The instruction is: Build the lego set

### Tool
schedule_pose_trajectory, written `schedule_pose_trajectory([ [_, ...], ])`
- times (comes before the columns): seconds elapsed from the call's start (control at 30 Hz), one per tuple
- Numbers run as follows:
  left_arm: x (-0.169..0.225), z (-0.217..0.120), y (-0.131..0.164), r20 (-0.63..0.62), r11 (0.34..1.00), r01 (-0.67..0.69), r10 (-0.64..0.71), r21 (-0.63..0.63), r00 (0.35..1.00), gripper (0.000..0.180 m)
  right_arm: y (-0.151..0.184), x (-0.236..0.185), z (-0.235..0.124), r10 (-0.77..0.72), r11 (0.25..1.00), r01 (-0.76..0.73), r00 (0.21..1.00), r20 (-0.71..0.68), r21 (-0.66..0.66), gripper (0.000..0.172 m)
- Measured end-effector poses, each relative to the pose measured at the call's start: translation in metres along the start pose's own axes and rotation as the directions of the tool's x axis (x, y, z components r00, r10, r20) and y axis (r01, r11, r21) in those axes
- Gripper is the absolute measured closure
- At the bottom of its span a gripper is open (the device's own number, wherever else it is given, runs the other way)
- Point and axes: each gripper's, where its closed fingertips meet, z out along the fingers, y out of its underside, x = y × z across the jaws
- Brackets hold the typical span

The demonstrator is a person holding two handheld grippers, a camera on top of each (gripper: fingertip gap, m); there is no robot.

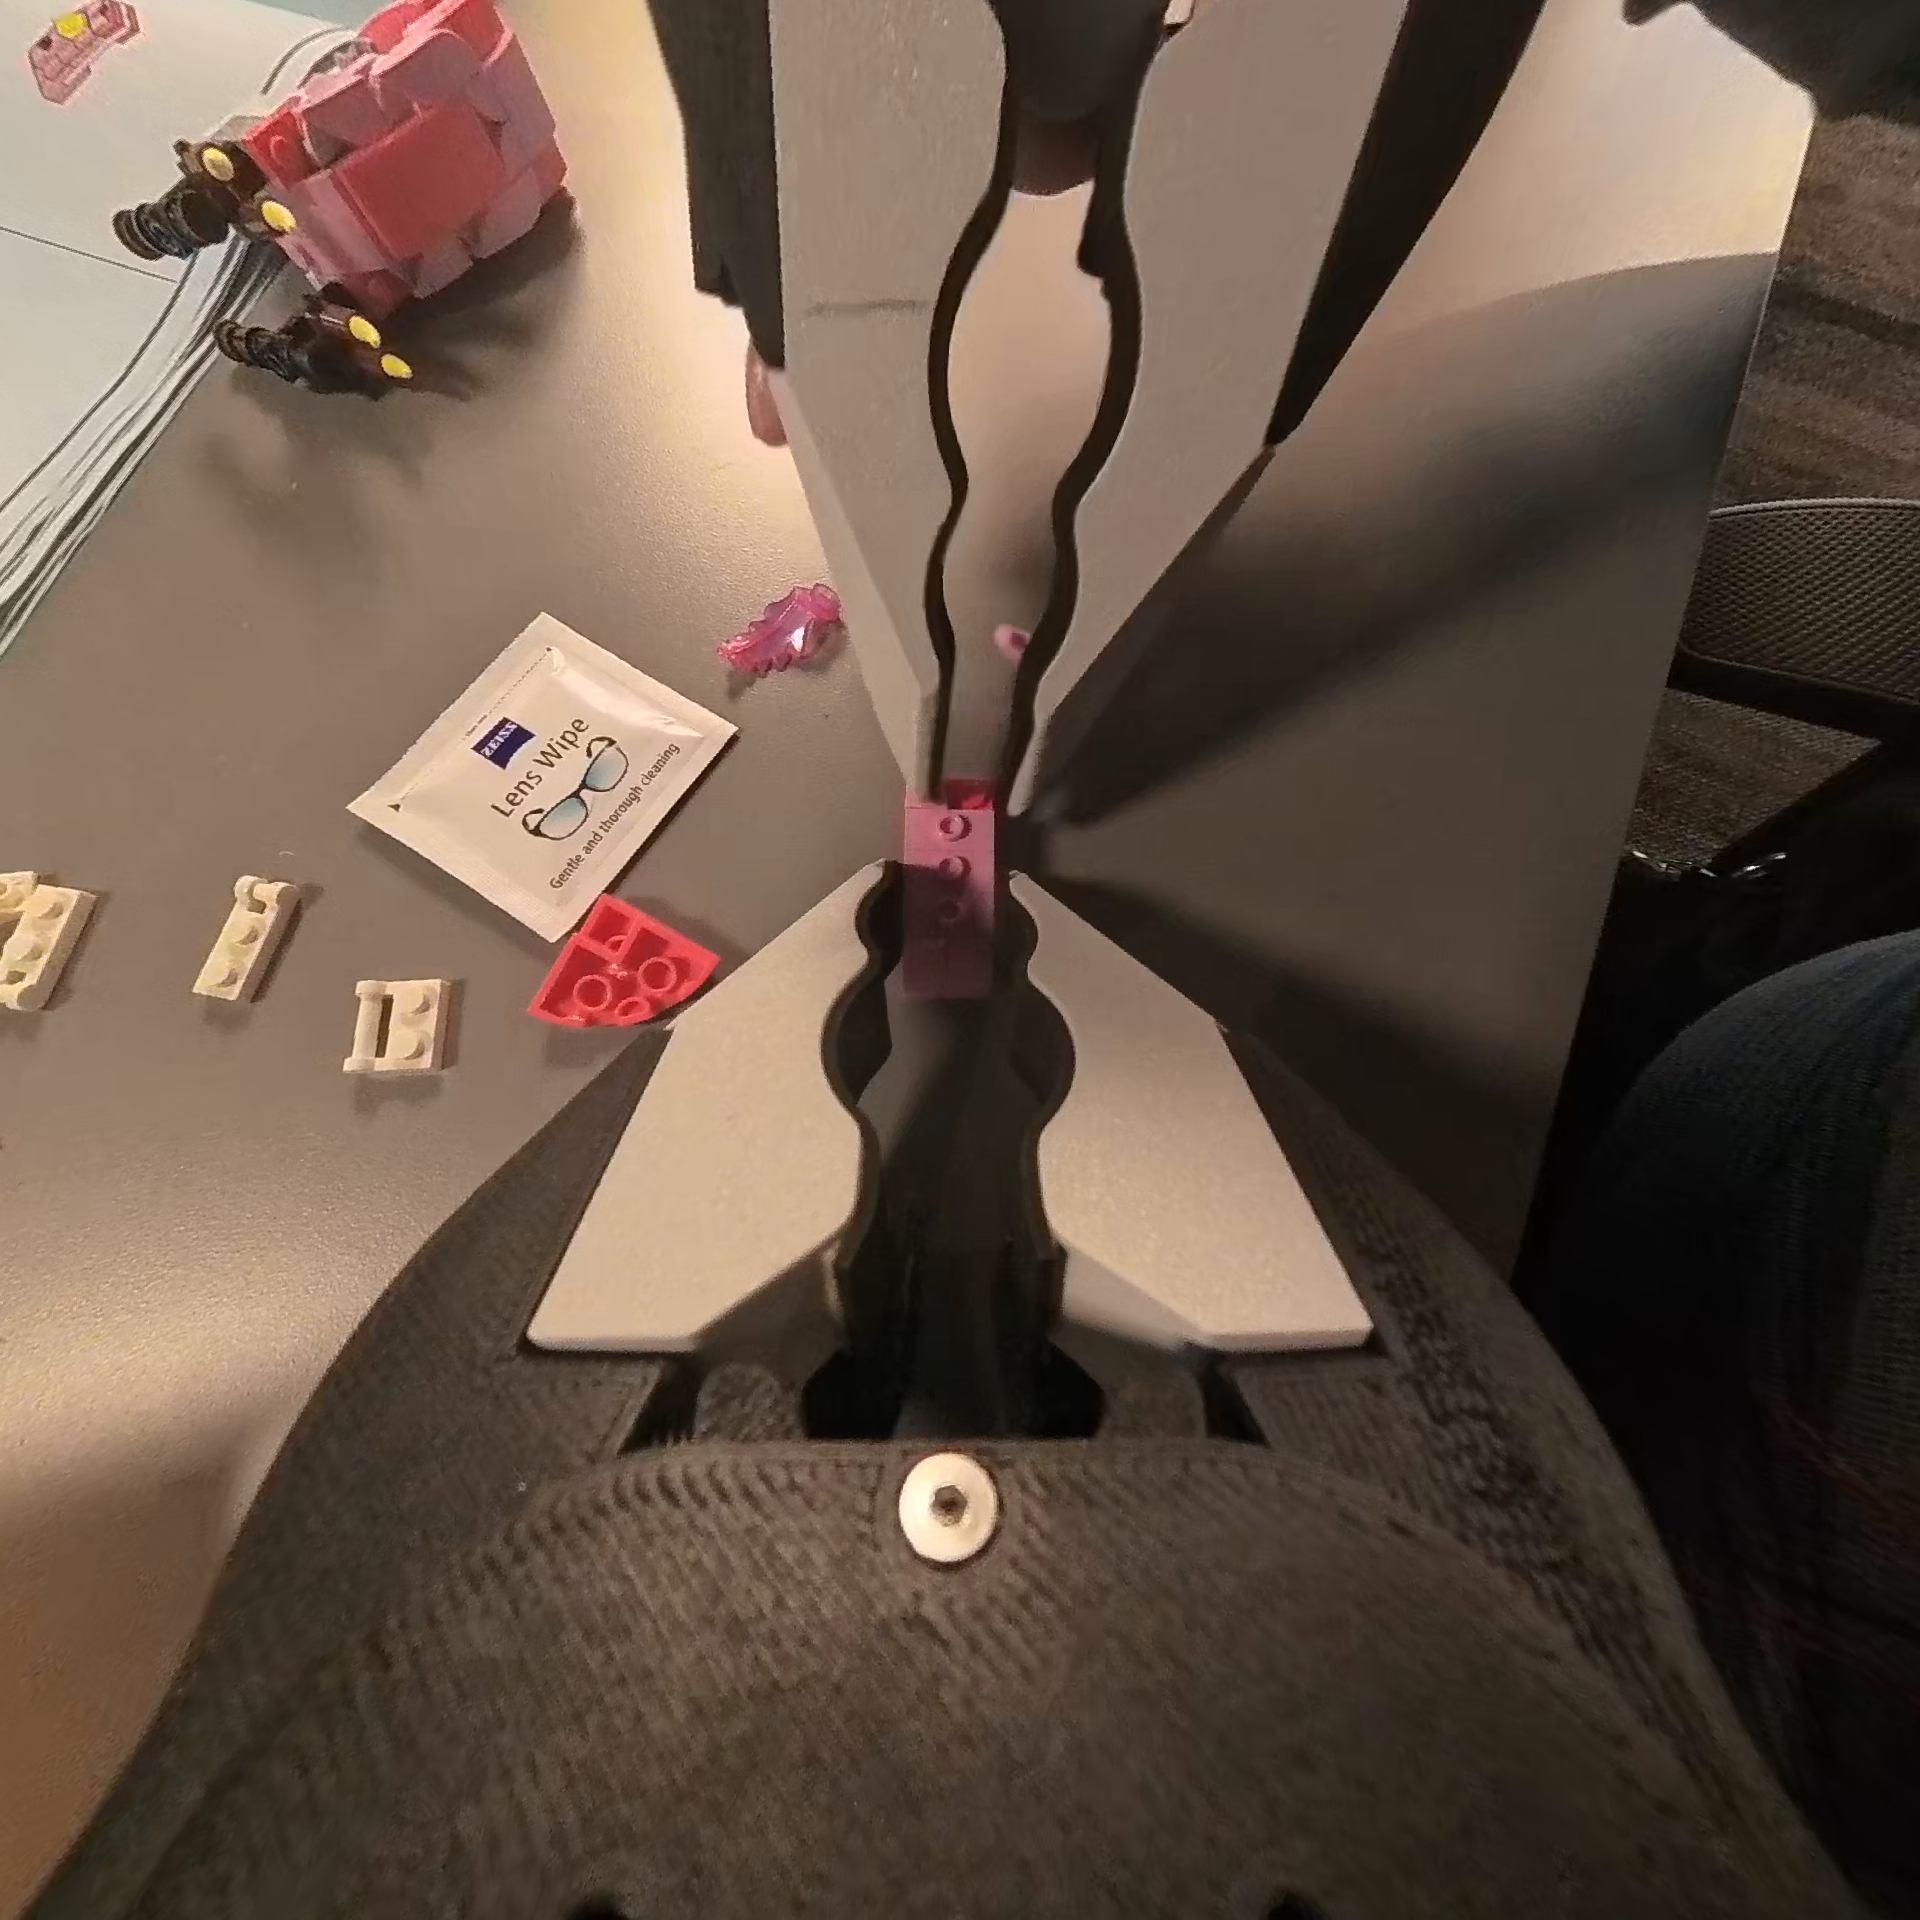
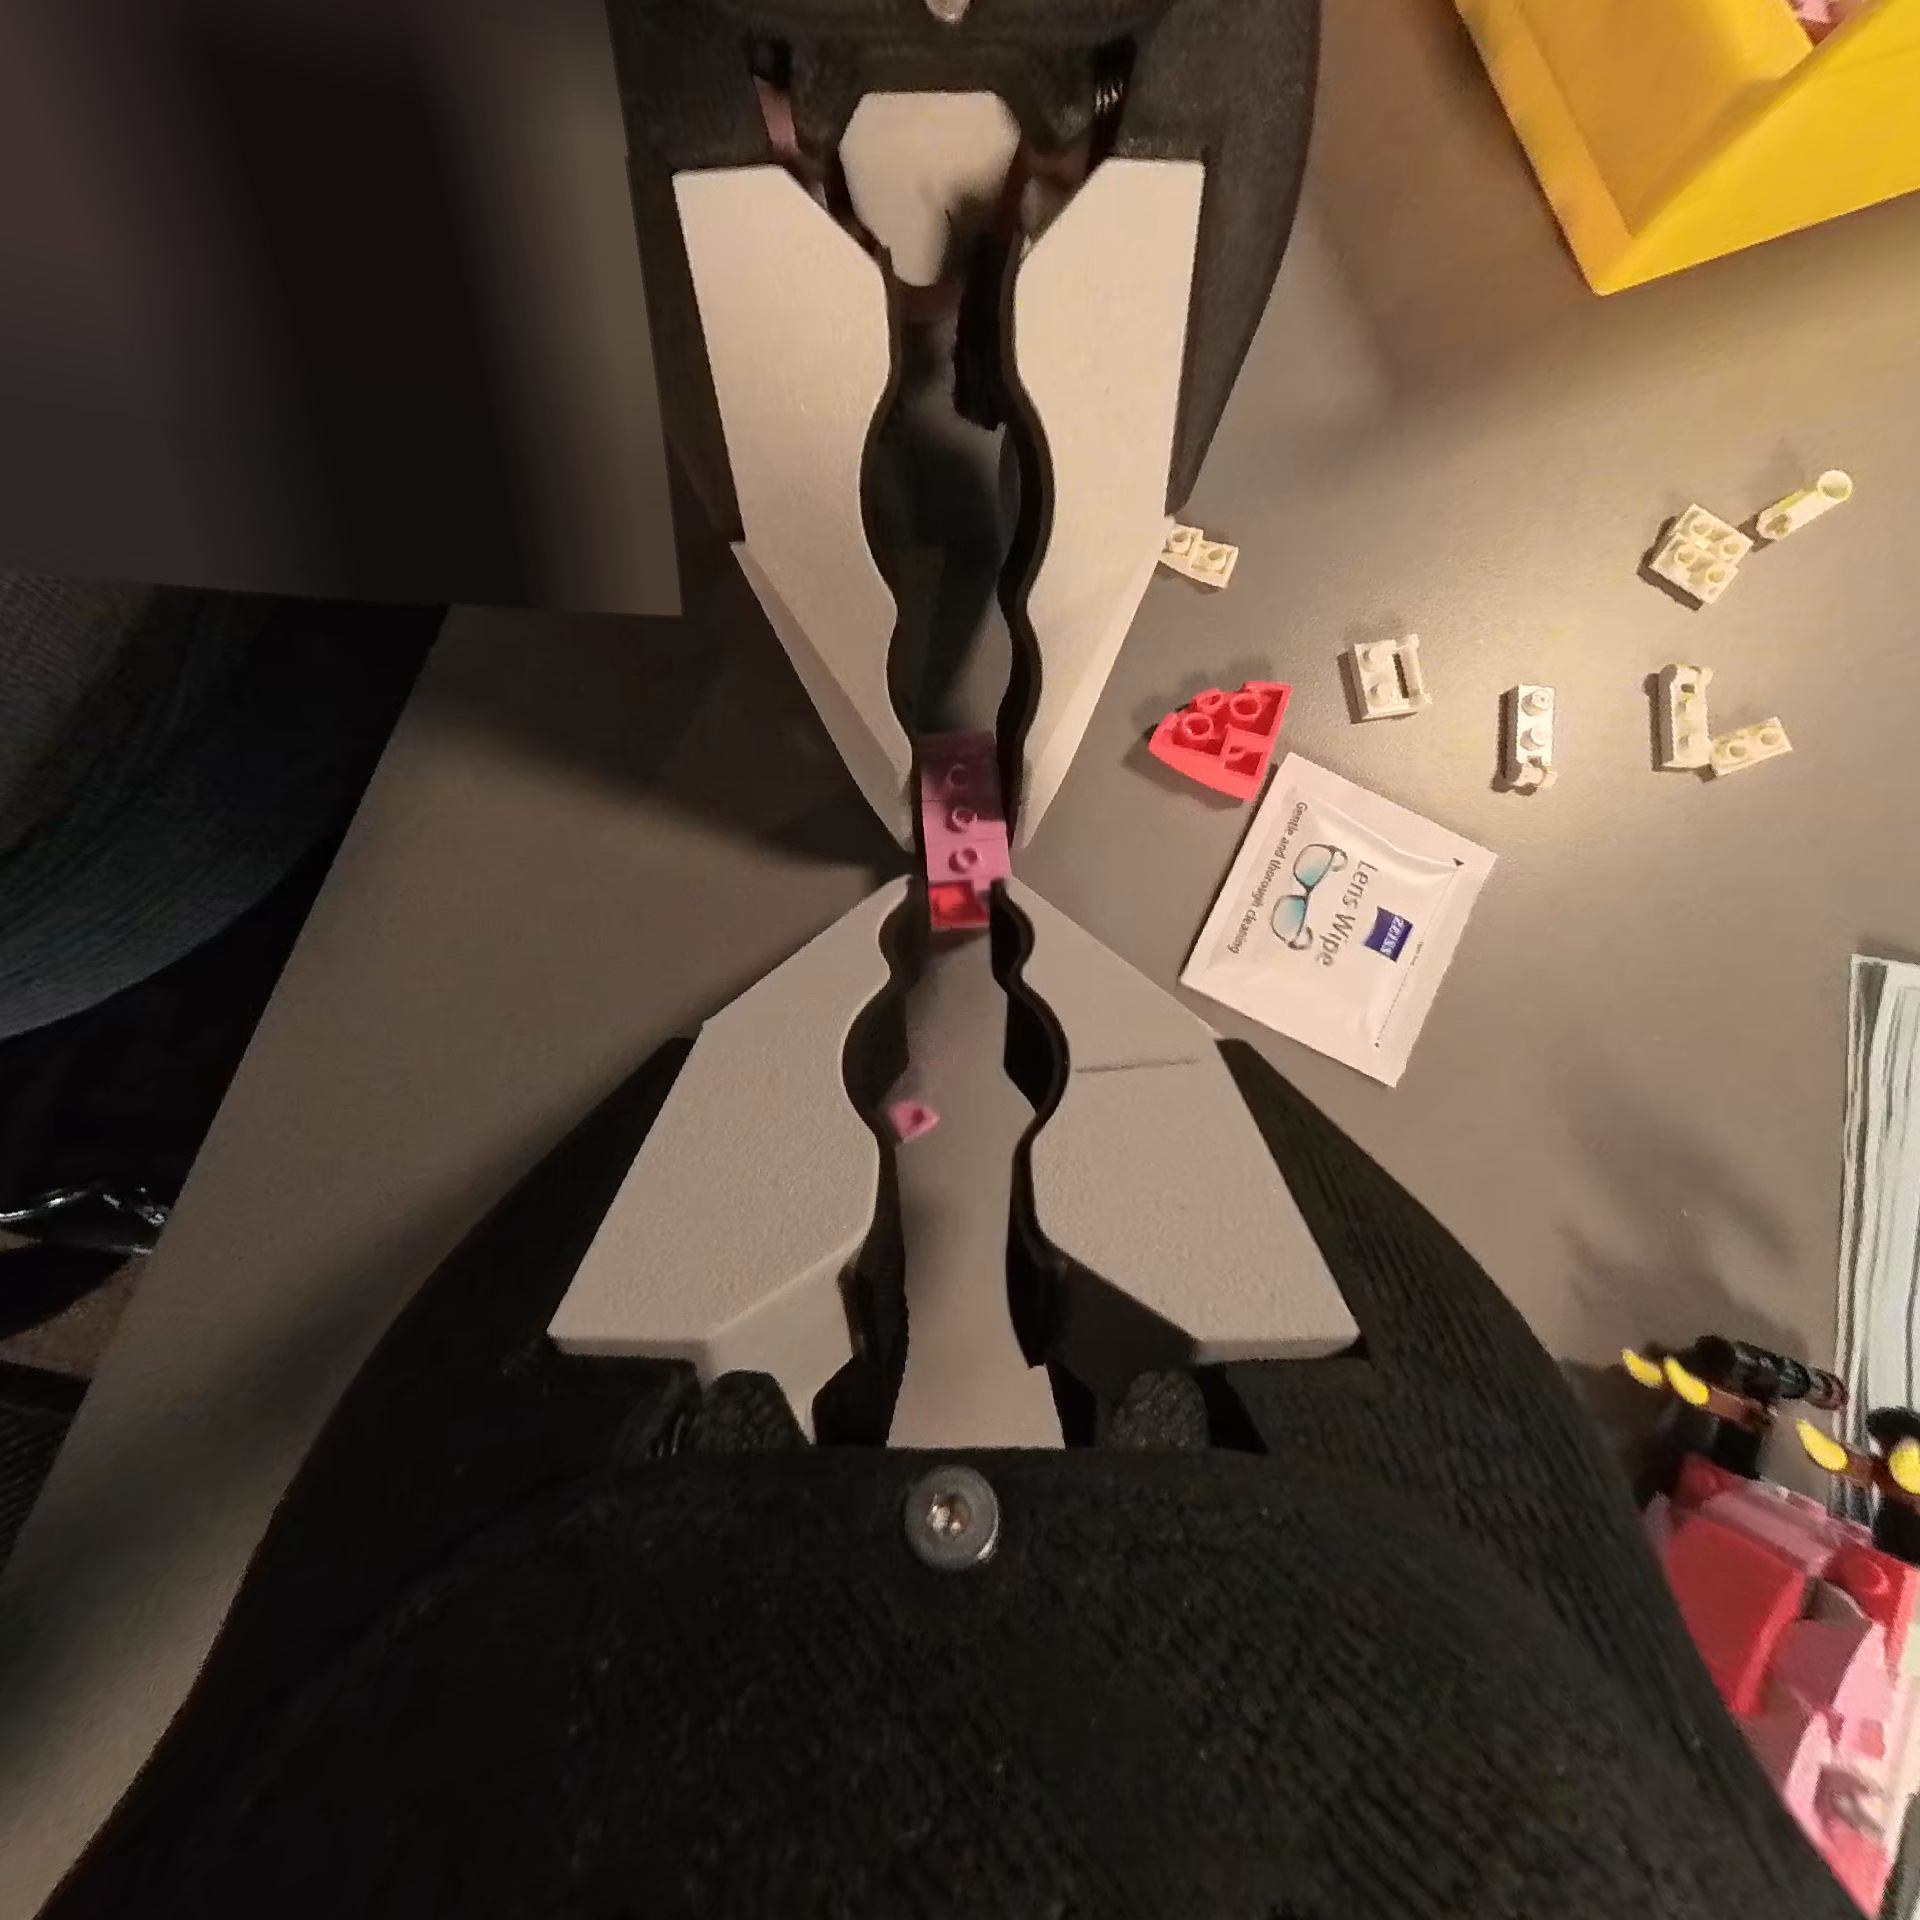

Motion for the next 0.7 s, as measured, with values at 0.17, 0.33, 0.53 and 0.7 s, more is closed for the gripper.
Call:
schedule_pose_trajectory([
  [0.17, 0.0, 0.0, 0.0, -0.001, 1.0, 0.0, 0.0, 0.0, 1.0, 0.164, 0.01, 0.008, -0.021, 0.112, 0.992, -0.107, 0.99, -0.083, 0.069, 0.157],
  [0.33, 0.0, 0.0, 0.0, -0.01, 1.0, -0.003, 0.003, -0.001, 1.0, 0.164, 0.032, -0.003, -0.028, 0.238, 0.967, -0.222, 0.963, -0.125, 0.127, 0.154],
  [0.53, 0.0, 0.0, 0.0, -0.012, 1.0, -0.007, 0.007, -0.002, 1.0, 0.164, 0.048, -0.01, -0.031, 0.34, 0.935, -0.306, 0.918, -0.203, 0.181, 0.153],
  [0.7, 0.0, 0.0, 0.0, -0.016, 1.0, -0.004, 0.004, -0.002, 1.0, 0.164, 0.052, -0.011, -0.029, 0.383, 0.919, -0.343, 0.895, -0.231, 0.195, 0.157],
])
